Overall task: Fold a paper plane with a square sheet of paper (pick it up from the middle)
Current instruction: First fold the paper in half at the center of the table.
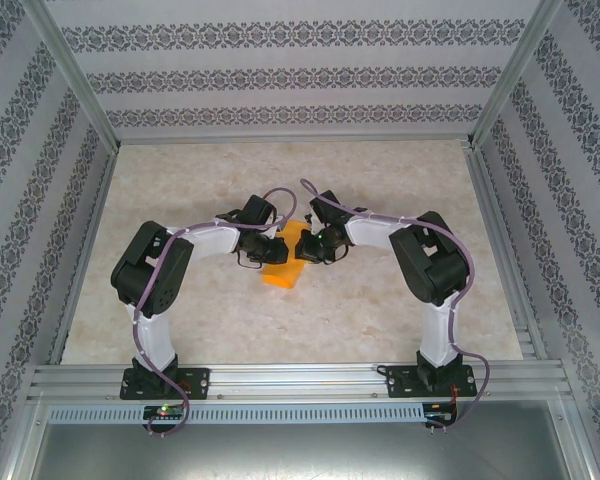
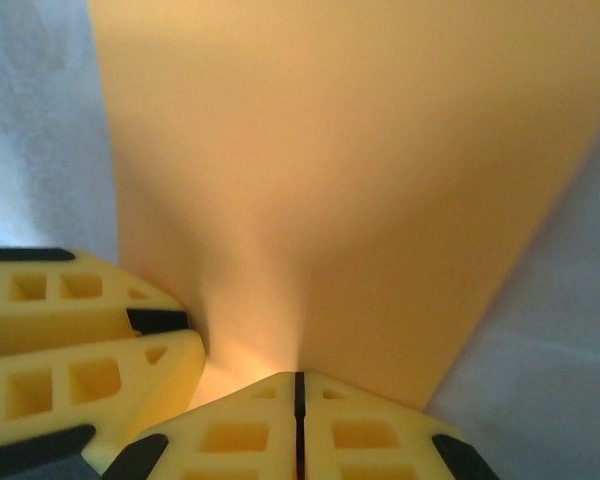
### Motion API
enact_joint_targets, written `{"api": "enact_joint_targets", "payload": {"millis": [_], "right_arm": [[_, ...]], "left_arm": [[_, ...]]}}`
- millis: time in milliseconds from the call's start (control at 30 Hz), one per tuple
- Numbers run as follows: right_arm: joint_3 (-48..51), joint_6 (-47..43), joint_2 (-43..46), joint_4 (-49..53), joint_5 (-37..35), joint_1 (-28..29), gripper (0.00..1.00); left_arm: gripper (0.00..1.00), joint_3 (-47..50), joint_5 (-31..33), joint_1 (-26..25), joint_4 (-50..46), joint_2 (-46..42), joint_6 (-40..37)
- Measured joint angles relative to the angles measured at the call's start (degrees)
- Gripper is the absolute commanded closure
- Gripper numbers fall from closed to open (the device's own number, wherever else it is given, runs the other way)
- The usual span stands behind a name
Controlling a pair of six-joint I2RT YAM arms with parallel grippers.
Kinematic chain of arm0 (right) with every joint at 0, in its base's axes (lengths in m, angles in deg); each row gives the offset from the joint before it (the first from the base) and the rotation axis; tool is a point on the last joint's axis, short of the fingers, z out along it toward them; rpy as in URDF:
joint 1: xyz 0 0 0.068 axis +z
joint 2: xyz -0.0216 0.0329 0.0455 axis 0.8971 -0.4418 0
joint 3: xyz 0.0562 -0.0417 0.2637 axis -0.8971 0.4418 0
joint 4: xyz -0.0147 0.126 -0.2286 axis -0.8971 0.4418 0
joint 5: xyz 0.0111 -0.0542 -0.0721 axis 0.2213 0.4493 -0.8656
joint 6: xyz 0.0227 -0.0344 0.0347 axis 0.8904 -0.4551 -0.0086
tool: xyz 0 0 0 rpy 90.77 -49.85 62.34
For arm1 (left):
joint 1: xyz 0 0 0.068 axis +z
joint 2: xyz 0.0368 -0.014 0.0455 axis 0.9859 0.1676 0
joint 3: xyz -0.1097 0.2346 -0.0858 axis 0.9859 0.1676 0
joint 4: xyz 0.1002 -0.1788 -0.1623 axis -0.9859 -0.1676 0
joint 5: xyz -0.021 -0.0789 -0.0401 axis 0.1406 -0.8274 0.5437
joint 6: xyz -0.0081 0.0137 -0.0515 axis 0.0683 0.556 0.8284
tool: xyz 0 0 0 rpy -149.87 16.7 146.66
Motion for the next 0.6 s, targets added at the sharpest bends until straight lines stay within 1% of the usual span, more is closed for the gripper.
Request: {"api": "enact_joint_targets", "payload": {"millis": [133,433,600], "right_arm": [[1.8,0.3,1.4,-0.3,-0.2,0.8,0.91],[3.4,7.7,2.3,-6.2,0.8,2.5,0.91],[3.9,8.9,2.3,-6.6,0.4,2.7,0.91]], "left_arm": [[0.8,0.0,-0.4,0.0,-0.1,0.0,0.0],[0.8,-0.4,-0.6,0.0,-0.6,0.2,0.0],[0.8,-0.5,-0.6,0.1,-0.8,0.4,0.0]]}}
